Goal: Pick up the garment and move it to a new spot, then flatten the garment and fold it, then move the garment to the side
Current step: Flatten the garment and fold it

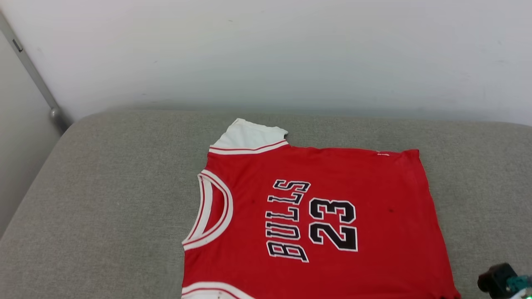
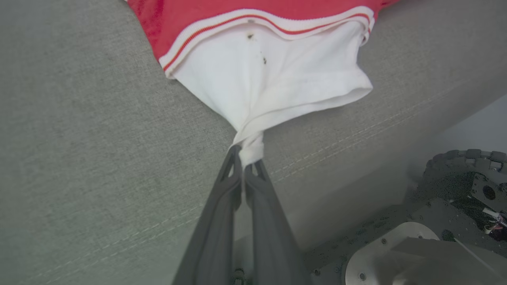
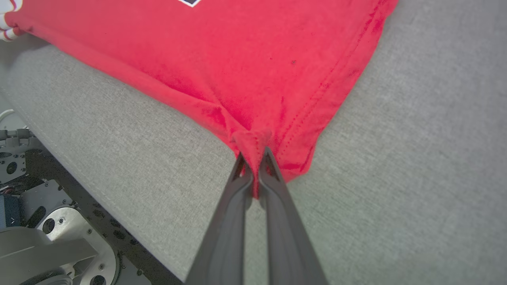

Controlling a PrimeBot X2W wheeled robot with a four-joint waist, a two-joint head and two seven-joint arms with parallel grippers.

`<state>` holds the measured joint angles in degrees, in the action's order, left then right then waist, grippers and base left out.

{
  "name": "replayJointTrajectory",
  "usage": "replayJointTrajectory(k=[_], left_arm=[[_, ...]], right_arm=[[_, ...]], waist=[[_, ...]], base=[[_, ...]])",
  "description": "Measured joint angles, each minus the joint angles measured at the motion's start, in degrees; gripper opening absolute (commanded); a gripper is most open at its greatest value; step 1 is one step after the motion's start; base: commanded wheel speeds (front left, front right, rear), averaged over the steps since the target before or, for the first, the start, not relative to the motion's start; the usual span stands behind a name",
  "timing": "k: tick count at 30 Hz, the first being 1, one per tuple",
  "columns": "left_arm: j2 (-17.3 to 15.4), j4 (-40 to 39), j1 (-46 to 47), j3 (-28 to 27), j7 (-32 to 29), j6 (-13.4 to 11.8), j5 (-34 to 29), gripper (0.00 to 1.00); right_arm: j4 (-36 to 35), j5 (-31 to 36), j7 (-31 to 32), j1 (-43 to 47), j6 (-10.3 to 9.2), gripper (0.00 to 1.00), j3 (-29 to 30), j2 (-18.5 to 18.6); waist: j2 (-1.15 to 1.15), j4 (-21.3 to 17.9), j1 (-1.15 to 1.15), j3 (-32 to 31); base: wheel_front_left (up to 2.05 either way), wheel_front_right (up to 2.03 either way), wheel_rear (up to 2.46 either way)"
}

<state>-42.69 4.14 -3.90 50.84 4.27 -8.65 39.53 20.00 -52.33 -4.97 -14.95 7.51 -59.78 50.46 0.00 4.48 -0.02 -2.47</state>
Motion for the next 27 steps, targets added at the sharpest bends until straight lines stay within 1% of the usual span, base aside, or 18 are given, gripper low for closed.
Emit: replayJointTrajectory(k=[6, 9, 12, 18, 23, 27], left_arm=[[-0.2, -0.6, -1.6, 0.6, -0.8, -0.2, 0.7, 0.0], [-0.4, 0.1, -0.8, 0.4, -0.6, -0.2, 0.3, 0.0], [-0.4, 0.7, 1.9, 0.0, -0.5, 0.4, -0.6, 0.0], [-0.4, 1.7, 9.0, -0.5, -1.4, 2.4, -3.2, 0.0], [0.5, 3.2, 16.1, -0.7, -2.8, 4.7, -5.2, 0.0], [0.8, 5.1, 22.1, -1.3, -3.6, 6.9, -6.6, 0.0]], right_arm=[[-1.5, 0.7, 2.1, 5.8, 0.01, 0.0, 4.5, -0.1], [-1.9, 1.9, 3.0, 6.6, 0.0, 0.0, 7.3, -1.0], [-2.9, 3.3, 3.9, 7.0, 0.0, 0.0, 9.7, -2.3], [-5.8, 5.9, 5.8, 6.8, 0.0, 0.0, 15.2, -3.5], [-8.5, 7.6, 8.3, 6.6, 0.0, 0.0, 19.2, -4.2], [-10.2, 8.8, 10.2, 4.5, 0.0, 0.0, 21.8, -5.1]], waist=[[0.0, 0.0, 0.01, -0.2], [0.0, 0.1, 0.01, -0.1], [0.0, 0.1, 0.02, 0.1], [0.0, -0.3, 0.02, 0.8], [0.0, -0.8, 0.03, 2.0], [0.0, -1.5, 0.02, 3.8]], base=[[0.0, 0.0, 0.0], [0.0, 0.0, 0.0], [0.0, 0.0, 0.0], [0.0, 0.0, 0.0], [0.0, 0.0, 0.0], [0.0, 0.0, 0.0]])
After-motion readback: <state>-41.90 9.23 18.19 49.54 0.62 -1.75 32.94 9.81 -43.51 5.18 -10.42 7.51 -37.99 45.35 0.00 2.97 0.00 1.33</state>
